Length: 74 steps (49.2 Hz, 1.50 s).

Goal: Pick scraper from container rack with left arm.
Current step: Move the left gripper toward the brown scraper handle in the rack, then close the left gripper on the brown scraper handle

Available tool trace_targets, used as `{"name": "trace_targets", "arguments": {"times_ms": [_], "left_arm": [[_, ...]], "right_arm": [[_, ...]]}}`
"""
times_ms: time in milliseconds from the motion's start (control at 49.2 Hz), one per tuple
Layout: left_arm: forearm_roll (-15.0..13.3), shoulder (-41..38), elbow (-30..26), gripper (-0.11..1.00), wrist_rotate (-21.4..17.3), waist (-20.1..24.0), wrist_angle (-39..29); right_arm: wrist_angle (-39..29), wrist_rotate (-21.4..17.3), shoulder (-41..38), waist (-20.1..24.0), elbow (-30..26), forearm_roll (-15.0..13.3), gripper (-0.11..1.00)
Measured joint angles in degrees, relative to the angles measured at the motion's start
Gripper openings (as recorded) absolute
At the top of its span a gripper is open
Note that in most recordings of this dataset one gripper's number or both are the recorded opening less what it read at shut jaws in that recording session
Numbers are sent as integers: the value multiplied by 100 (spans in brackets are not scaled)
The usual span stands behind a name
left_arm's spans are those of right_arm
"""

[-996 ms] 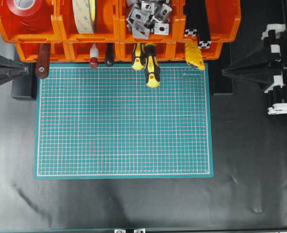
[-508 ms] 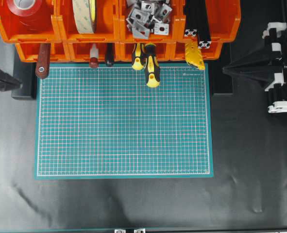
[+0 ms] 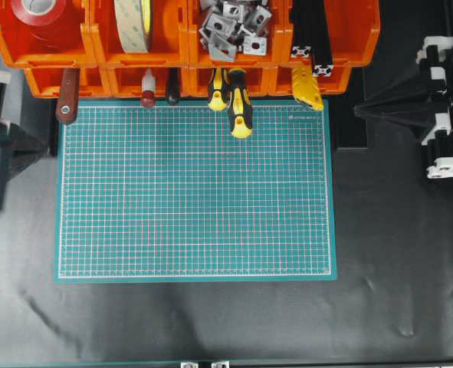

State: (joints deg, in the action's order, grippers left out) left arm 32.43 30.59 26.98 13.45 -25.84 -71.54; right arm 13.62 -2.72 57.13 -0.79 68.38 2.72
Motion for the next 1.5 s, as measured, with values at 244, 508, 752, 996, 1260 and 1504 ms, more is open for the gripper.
{"name": "trace_targets", "arguments": {"times_ms": [244, 508, 752, 996, 1260, 1504], "left_arm": [[2171, -773, 53, 0, 1969, -1459, -1811], [2250, -1441, 202, 0, 2118, -1635, -1881], [2250, -1503, 211, 0, 2505, -1635, -1828], [2250, -1512, 220, 0, 2558, -1600, -1354], [2250, -1459, 483, 23, 2566, -1424, -1230], [2250, -1248, 1116, 87, 2575, -1116, -606]], "right_arm": [[-176, -185, 9, 9, 9, 0, -1], [-193, -255, 18, 0, 0, 18, -1], [-237, -255, 18, 0, 0, 18, -1], [-299, -264, 35, 0, 0, 18, -1], [-308, -378, 105, 0, 9, 18, -1], [-396, -387, 211, 0, -35, 18, -1]]}}
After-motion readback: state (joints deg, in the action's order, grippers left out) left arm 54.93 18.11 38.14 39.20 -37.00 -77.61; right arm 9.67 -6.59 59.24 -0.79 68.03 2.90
